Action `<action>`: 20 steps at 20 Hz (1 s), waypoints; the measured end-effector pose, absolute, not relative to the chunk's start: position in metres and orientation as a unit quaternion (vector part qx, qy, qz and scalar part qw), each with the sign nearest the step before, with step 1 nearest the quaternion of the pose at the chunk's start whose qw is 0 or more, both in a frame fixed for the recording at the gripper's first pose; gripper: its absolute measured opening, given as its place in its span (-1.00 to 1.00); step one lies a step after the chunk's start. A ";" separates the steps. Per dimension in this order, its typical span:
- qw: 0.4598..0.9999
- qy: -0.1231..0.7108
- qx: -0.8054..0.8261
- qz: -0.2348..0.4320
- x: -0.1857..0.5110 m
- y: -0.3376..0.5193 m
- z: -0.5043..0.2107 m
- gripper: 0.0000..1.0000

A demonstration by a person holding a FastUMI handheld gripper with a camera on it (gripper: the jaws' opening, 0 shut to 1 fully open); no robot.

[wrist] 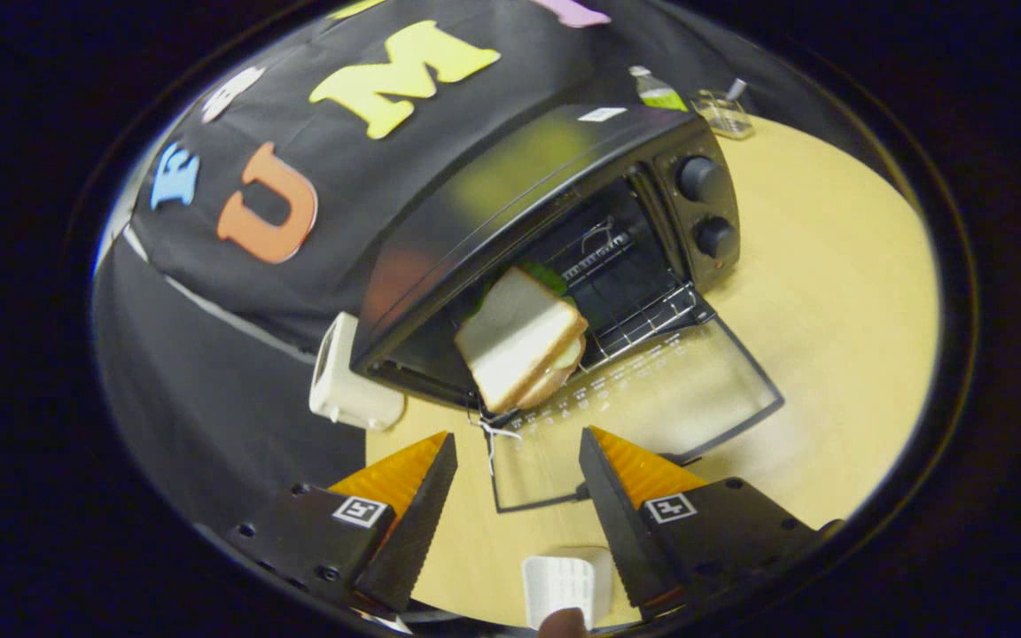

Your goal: Open the toaster oven, put the food inside, and close the toaster oven door.

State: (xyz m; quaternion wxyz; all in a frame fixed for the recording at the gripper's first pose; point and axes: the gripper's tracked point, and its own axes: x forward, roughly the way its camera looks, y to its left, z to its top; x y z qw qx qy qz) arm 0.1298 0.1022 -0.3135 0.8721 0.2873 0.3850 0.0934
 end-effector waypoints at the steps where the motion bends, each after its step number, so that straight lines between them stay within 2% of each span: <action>1: 0.880 0.387 0.257 0.096 0.120 0.101 -0.314 0.81; 5: 0.890 0.409 0.164 0.120 0.077 0.096 -0.321 0.84; 9: 0.891 0.424 0.130 0.099 0.058 0.076 -0.340 0.84; 20: 0.884 0.454 0.073 0.084 0.077 0.061 -0.414 0.85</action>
